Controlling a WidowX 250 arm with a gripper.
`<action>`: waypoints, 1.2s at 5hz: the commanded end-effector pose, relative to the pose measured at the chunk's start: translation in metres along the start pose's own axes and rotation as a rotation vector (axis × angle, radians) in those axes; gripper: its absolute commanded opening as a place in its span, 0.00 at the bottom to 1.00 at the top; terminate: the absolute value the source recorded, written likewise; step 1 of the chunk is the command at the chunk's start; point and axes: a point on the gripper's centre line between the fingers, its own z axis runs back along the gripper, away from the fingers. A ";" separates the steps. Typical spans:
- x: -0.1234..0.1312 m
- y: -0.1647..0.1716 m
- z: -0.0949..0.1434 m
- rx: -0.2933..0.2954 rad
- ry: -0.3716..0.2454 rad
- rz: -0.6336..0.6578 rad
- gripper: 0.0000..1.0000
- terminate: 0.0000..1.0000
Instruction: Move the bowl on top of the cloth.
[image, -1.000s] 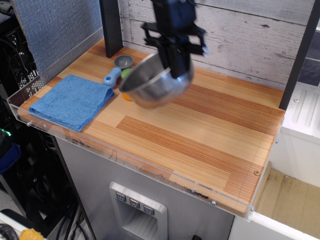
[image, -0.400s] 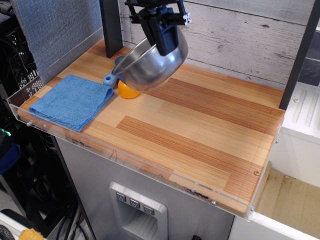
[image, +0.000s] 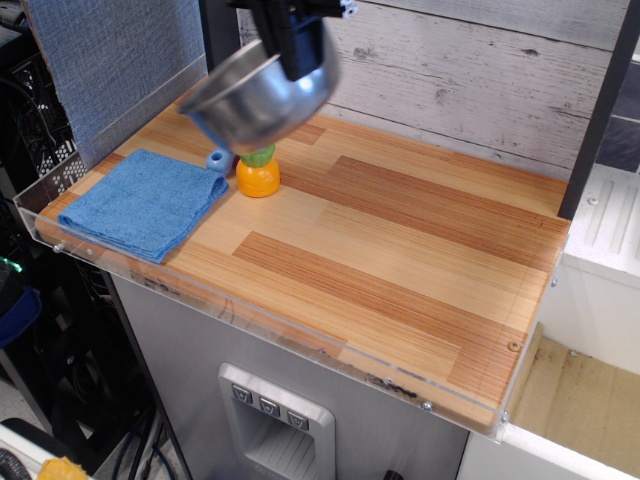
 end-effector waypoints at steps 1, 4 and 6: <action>-0.031 0.018 0.024 0.084 -0.023 0.028 0.00 0.00; -0.069 0.062 0.000 0.132 0.088 0.137 0.00 0.00; -0.075 0.090 -0.021 0.161 0.159 0.214 0.00 0.00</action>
